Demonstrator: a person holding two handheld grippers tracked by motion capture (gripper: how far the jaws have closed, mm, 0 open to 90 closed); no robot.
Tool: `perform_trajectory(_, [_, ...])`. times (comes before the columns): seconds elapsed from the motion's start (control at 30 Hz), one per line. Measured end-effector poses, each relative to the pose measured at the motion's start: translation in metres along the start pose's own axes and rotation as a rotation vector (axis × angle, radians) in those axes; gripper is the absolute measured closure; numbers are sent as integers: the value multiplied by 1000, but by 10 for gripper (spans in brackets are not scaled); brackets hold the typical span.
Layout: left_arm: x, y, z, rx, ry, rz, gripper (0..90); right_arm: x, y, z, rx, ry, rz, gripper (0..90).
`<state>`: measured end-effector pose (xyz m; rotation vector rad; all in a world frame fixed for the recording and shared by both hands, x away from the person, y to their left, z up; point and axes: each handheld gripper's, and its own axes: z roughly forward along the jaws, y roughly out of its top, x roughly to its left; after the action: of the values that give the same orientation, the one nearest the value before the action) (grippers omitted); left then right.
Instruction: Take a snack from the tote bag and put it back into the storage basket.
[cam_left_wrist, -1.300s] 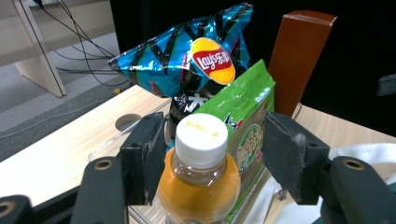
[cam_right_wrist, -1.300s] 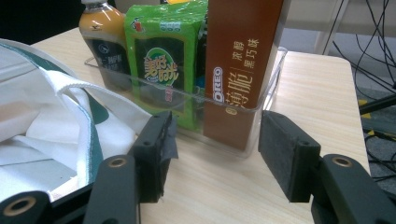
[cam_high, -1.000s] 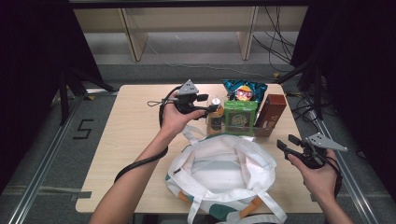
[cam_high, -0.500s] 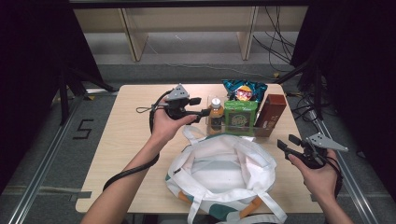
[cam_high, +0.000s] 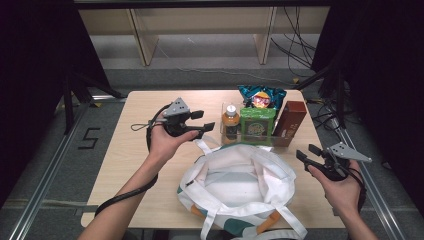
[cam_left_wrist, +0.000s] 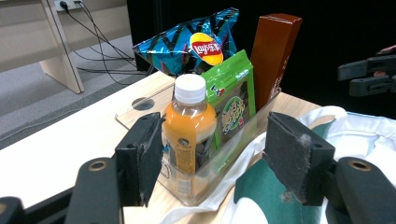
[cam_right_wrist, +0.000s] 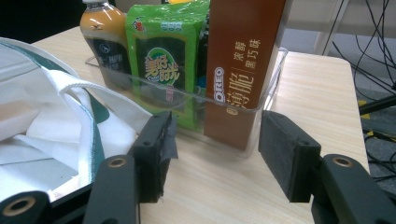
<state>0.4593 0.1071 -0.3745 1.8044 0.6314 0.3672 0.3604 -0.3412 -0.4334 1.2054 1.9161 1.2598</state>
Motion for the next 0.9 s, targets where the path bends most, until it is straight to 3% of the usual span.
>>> perform_trajectory(0.07, [-1, -1, -4, -3, 4, 1, 364, 1, 0, 0, -3, -4, 14, 457])
perform_trajectory(0.2, [-3, -2, -10, -8, 2, 2, 359, 0, 0, 0, -2, 0, -10, 458])
perform_trajectory(0.23, [-3, -3, -11, -11, 2, 2, 357, 3, 1, 2, -21, -21, 49, 457])
perform_trajectory(0.27, [-5, -4, -12, -11, 2, 1, 357, 1, 0, 1, -9, -7, 4, 457])
perform_trajectory(0.37, [-8, -7, -15, -12, -1, 4, 354, 2, 1, 0, -11, -19, 20, 457])
perform_trajectory(0.47, [-10, -10, -19, -12, -4, 9, 351, 1, 1, 0, -5, -10, 7, 457])
perform_trajectory(0.5, [-11, -10, -20, -14, -6, 11, 351, 1, 1, 0, -13, -29, 9, 457])
perform_trajectory(0.9, [-15, -28, -32, 1, -3, -9, 347, 1, 1, -1, -7, -27, 14, 456])
